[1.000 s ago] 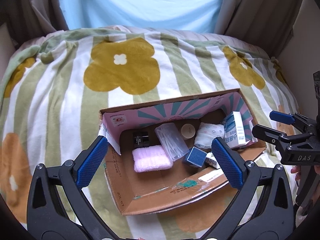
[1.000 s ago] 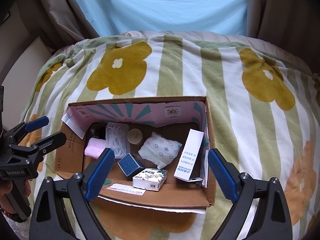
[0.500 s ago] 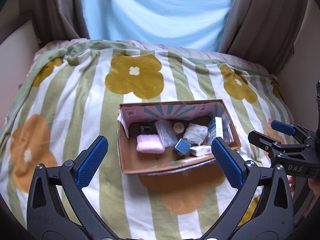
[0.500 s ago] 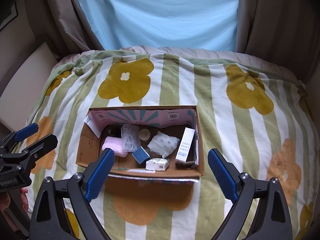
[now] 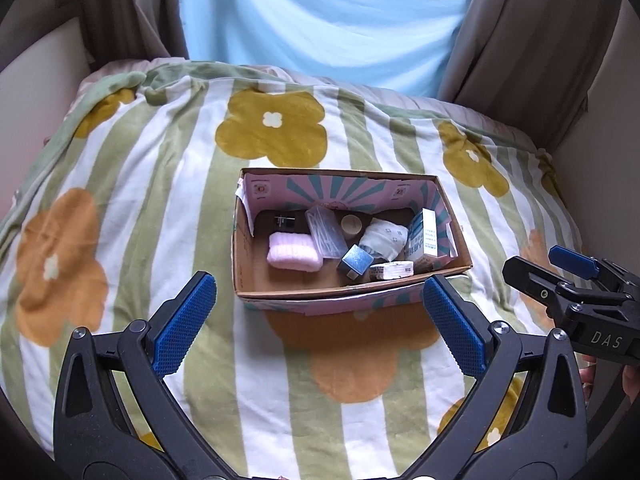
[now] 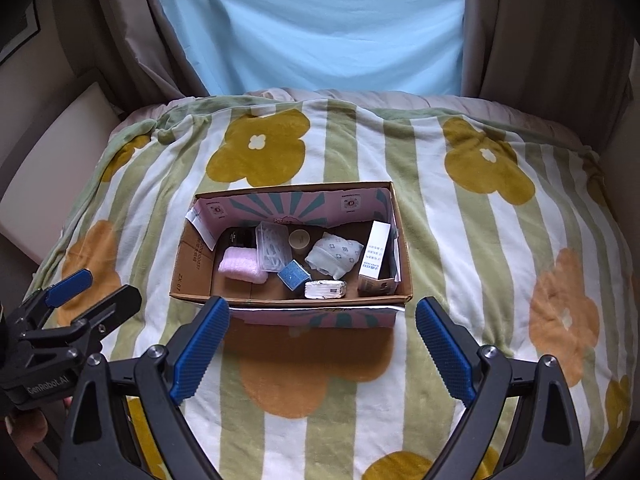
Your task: Organize objects
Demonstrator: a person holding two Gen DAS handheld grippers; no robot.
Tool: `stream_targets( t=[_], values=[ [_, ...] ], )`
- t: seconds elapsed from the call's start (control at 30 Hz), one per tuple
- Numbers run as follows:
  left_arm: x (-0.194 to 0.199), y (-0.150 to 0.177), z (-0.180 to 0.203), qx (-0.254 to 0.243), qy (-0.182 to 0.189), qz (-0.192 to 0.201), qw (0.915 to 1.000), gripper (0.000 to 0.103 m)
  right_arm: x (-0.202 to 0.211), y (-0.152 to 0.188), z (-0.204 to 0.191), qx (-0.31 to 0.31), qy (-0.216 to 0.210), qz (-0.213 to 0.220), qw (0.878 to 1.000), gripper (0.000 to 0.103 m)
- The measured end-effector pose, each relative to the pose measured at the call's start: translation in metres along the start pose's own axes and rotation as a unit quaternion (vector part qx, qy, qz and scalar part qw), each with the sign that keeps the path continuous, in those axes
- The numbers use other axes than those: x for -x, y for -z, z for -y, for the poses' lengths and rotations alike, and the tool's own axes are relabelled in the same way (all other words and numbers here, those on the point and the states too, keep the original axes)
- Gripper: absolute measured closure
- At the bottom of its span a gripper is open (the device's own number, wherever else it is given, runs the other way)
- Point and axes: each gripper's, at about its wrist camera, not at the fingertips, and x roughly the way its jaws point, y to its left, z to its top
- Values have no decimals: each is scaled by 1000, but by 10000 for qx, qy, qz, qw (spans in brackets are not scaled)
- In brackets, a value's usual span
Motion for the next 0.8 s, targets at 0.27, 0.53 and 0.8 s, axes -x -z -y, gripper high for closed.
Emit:
stream_targets(
  t=[0.27,0.53,0.8],
  values=[
    [-3,-5,0,-143,56,-5,9999,0,-3,-2,5,-147,133,35,9998,10],
    [-11,-6,-3,-240,101,-84,9996,0,-8,-3,8,-206,239,11,9995,10],
    [-11,-6,-3,-260,115,-94,9996,0,-9,-3,8,-205,258,-3,9995,10]
  ],
)
